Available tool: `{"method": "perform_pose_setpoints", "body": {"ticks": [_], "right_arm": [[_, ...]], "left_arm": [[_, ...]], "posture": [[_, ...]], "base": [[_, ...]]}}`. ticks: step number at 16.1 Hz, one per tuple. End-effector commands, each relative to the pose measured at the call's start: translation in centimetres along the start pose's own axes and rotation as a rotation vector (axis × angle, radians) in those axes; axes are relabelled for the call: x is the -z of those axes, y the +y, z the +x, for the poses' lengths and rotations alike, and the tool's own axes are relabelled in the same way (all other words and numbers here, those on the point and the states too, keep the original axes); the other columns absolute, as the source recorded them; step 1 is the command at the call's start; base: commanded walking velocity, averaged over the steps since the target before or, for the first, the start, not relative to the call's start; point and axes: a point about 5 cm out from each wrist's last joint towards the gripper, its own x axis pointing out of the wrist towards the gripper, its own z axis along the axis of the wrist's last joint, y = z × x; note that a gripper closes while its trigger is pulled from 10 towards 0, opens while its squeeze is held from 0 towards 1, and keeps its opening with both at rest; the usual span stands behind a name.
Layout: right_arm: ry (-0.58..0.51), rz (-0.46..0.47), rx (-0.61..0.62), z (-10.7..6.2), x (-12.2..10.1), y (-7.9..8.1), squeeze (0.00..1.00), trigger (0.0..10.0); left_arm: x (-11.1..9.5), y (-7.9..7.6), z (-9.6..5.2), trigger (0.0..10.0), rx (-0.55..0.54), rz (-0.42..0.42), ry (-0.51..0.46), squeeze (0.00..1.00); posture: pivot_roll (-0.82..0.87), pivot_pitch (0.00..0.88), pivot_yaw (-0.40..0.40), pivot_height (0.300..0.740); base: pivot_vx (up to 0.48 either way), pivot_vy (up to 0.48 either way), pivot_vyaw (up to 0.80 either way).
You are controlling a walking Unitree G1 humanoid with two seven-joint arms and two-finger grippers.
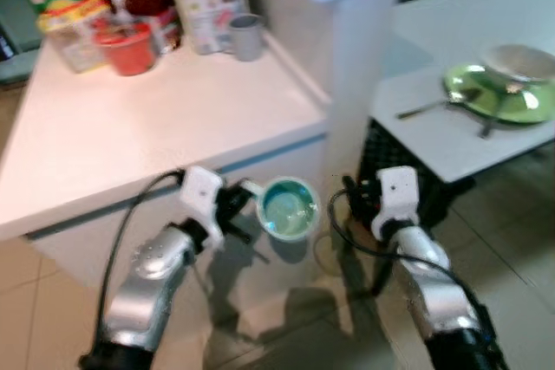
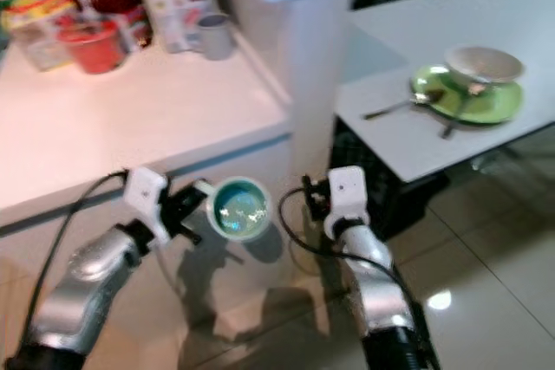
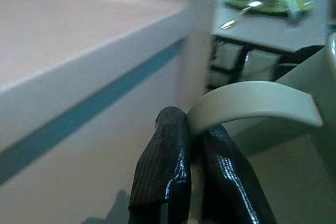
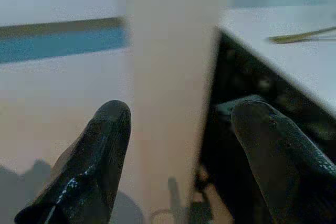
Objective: Setting the table
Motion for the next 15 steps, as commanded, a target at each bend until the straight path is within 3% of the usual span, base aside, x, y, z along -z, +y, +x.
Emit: {"method": "perform_pose_setpoints", "body": {"ticks": [1, 4, 12, 15], "right_arm": [[-0.010, 0.004, -0.016, 0.4, -0.4, 0.5, 0.00, 10.0], [0.011, 0.010, -0.013, 0.5, 0.0, 0.3, 0.00, 10.0], [-0.006, -0.015, -0.034, 0.7, -0.2, 0.6, 0.00, 10.0], [-0.015, -0.019, -0.045, 0.5, -0.2, 0.8, 0.00, 10.0]], "left_arm": [[-0.8, 0.5, -0.2, 0.0, -0.003, 0.032, -0.026, 0.00], [-1.0, 0.4, -0.3, 0.0, 0.004, 0.026, -0.040, 0.00], [-1.0, 0.0, 0.9, 0.0, -0.030, 0.133, -0.009, 0.00], [-0.8, -0.1, 1.4, 0.0, -0.056, 0.169, 0.010, 0.00]], "posture": [[-0.01, 0.000, 0.088, 0.740], [0.00, 0.000, 0.084, 0.740], [-0.01, 0.000, 0.087, 0.740], [-0.01, 0.000, 0.087, 0.740]], "base": [[0.000, -0.480, 0.00], [0.000, -0.480, 0.00], [0.000, -0.472, 0.00], [0.299, -0.371, 0.00]]}}
